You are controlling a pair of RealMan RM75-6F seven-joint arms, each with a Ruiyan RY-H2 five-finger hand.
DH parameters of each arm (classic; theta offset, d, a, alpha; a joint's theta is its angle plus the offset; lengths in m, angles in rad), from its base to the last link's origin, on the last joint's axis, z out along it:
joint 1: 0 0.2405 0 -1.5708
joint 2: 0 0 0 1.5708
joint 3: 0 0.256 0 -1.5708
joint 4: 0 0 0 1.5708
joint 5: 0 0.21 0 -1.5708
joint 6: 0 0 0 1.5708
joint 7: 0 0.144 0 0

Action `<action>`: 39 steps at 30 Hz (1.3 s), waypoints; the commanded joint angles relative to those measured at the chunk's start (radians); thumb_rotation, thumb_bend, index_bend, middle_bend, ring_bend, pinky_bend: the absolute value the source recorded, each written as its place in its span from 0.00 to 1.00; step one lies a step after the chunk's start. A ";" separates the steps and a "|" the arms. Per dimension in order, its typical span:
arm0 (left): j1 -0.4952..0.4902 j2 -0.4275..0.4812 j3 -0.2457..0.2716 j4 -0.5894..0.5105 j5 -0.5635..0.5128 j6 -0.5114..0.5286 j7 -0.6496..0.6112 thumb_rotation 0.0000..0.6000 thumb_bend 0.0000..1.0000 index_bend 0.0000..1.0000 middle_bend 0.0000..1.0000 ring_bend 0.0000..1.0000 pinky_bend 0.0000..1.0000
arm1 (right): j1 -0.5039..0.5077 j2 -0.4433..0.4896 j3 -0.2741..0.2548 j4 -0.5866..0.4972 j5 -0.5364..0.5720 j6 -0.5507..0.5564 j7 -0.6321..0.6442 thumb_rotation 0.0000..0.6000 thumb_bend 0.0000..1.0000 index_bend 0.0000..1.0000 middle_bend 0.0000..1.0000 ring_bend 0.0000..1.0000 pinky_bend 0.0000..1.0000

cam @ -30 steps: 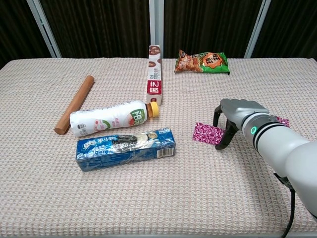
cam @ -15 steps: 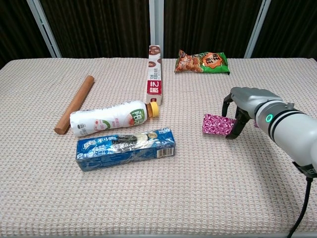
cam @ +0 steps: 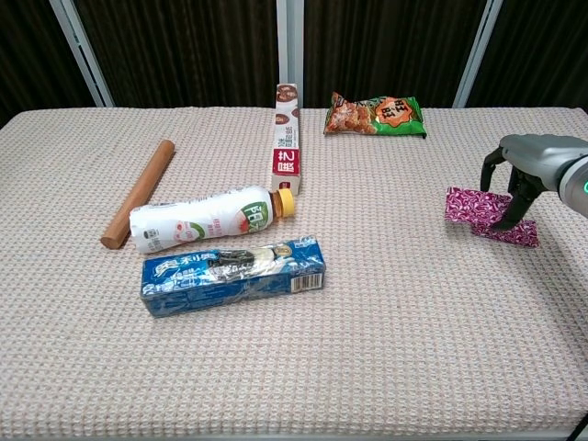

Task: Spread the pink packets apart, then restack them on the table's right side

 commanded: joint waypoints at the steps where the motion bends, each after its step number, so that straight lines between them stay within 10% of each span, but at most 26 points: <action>1: -0.004 -0.007 0.003 -0.002 0.002 -0.005 0.012 1.00 0.00 0.29 0.31 0.25 0.33 | -0.016 0.015 -0.008 0.037 -0.005 -0.032 0.044 1.00 0.03 0.44 1.00 1.00 1.00; 39: -0.011 -0.015 0.009 -0.003 -0.002 -0.013 0.041 1.00 0.00 0.29 0.31 0.25 0.33 | -0.029 -0.004 -0.027 0.157 0.019 -0.103 0.133 1.00 0.03 0.44 1.00 1.00 1.00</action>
